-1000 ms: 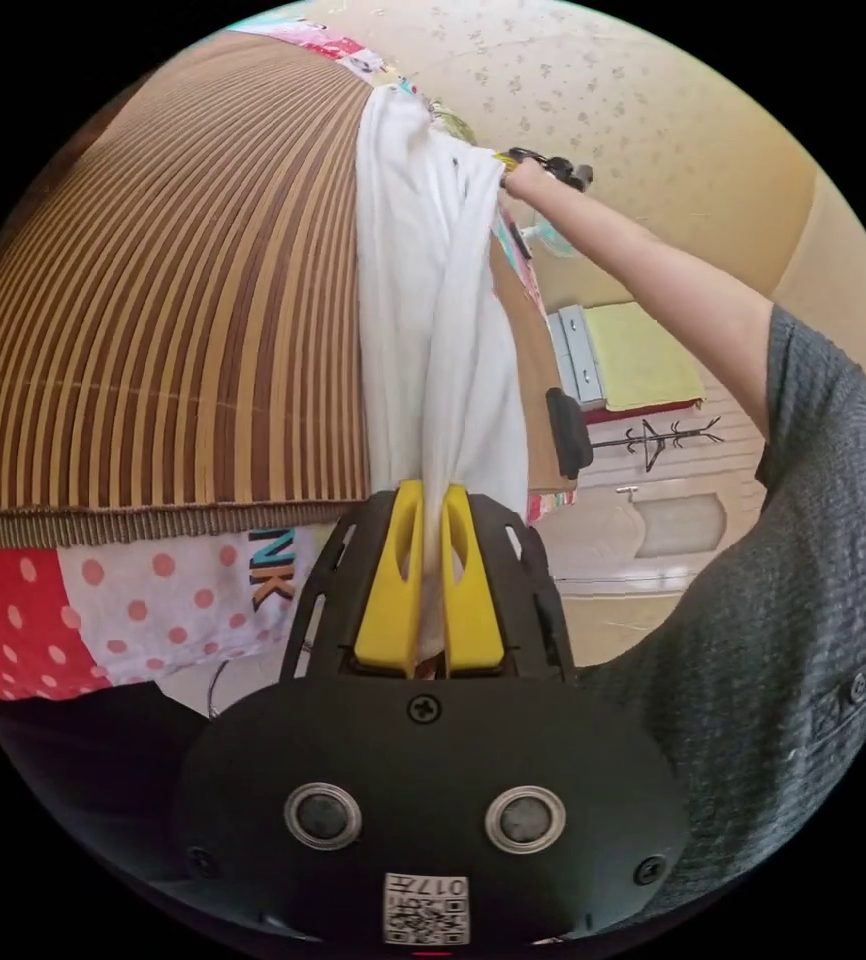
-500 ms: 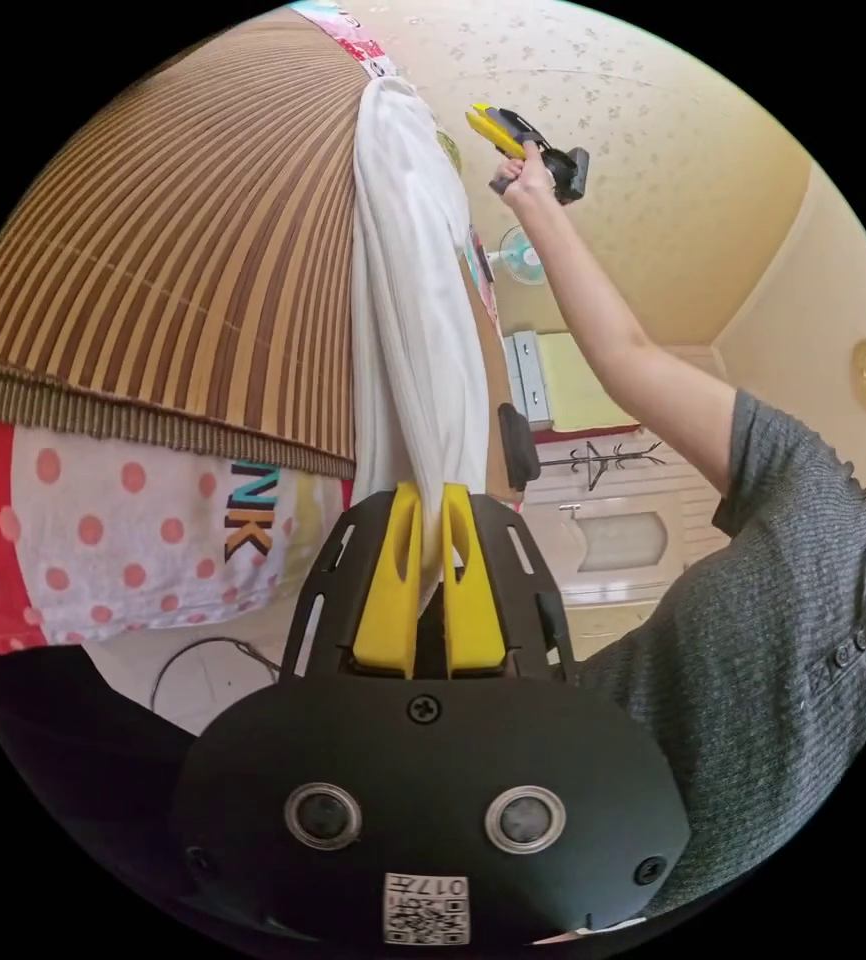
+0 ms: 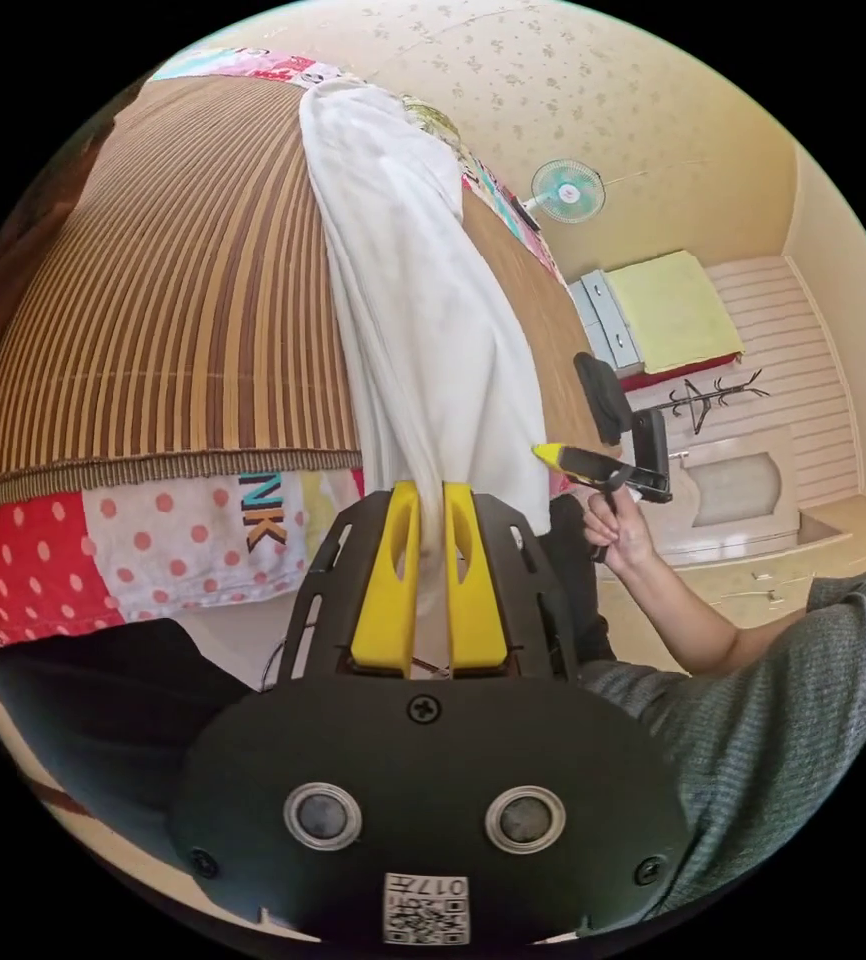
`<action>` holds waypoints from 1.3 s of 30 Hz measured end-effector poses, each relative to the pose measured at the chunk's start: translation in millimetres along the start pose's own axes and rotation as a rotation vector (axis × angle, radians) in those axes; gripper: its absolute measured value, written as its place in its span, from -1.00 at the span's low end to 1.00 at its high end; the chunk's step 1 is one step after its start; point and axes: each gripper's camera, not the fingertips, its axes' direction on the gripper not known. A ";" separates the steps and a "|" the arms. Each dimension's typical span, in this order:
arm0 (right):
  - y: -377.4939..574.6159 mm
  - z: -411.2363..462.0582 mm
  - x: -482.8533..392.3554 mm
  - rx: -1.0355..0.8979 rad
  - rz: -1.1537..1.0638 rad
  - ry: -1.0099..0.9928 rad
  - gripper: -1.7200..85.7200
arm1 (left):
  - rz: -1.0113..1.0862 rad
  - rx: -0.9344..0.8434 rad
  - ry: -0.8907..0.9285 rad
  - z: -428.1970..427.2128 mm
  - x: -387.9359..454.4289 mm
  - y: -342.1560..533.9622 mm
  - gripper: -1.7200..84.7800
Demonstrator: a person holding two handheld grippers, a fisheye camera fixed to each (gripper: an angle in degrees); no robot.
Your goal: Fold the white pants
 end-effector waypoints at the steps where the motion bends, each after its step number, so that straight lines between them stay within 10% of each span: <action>1: -3.5 -4.2 -3.1 -0.023 0.011 -0.019 -0.86 | 0.004 -0.042 0.025 -4.9 3.4 -7.4 -0.86; 8: 11.0 -124.8 -79.3 0.139 -0.251 -0.229 -0.90 | 0.222 0.248 0.462 -118.4 37.3 7.4 -0.89; 17: 81.7 -21.5 -45.1 -0.039 -0.193 0.157 -0.90 | -0.059 -0.097 0.050 9.2 -1.3 56.2 -0.87; 39: 46.4 -74.4 -16.3 0.078 -0.045 0.068 -0.77 | -0.044 0.166 0.007 -33.7 3.7 42.0 -0.78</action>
